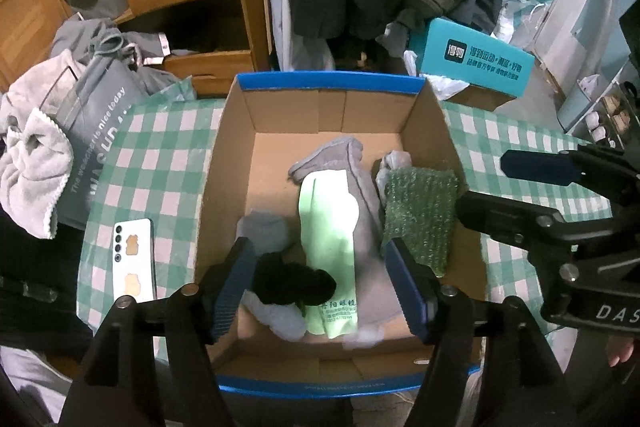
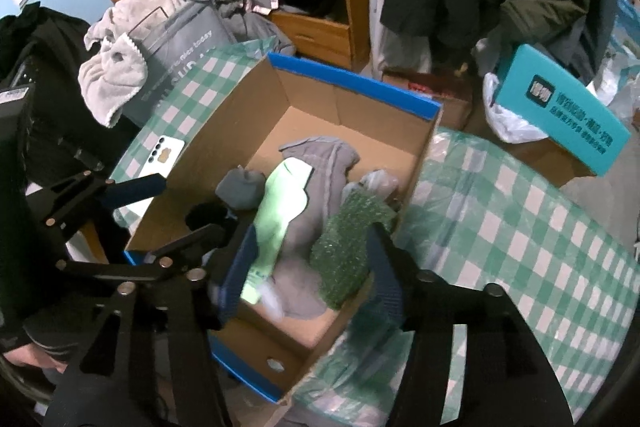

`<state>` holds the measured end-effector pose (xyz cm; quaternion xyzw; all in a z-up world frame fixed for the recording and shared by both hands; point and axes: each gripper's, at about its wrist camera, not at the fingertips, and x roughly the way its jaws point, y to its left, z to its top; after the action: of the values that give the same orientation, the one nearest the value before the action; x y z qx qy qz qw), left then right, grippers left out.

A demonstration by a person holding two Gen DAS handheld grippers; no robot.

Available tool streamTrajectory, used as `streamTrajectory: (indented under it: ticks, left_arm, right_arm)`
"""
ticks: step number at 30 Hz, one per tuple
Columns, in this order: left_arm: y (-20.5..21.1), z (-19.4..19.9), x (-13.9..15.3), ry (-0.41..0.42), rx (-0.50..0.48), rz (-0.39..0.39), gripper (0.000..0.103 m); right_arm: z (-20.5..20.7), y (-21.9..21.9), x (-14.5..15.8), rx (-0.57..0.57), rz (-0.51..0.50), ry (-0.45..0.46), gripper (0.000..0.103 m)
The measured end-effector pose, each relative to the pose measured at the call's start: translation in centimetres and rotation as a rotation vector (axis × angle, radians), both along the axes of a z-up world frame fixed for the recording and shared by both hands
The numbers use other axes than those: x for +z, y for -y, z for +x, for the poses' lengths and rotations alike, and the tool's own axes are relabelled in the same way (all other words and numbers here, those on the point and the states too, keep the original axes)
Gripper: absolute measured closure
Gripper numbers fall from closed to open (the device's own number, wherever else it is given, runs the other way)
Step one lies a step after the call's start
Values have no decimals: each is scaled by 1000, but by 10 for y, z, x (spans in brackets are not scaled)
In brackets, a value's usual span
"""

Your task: Organize soft objects

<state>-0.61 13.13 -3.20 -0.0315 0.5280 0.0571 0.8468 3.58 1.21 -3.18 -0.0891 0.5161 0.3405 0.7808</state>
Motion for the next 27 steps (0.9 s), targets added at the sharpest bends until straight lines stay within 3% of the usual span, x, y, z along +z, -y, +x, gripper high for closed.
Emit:
streamTrajectory:
  ticks: [4, 18, 27]
  left_arm:
    - [8, -2, 9, 26, -12, 7, 24]
    - [36, -7, 38, 93, -53, 41, 23]
    - [55, -6, 47, 106, -80, 40, 23]
  right_arm:
    - [-3, 13, 10, -20, 12, 21, 39]
    - [-17, 71, 45, -137, 69, 108, 37]
    - [-22, 95, 52, -182, 66, 168, 36]
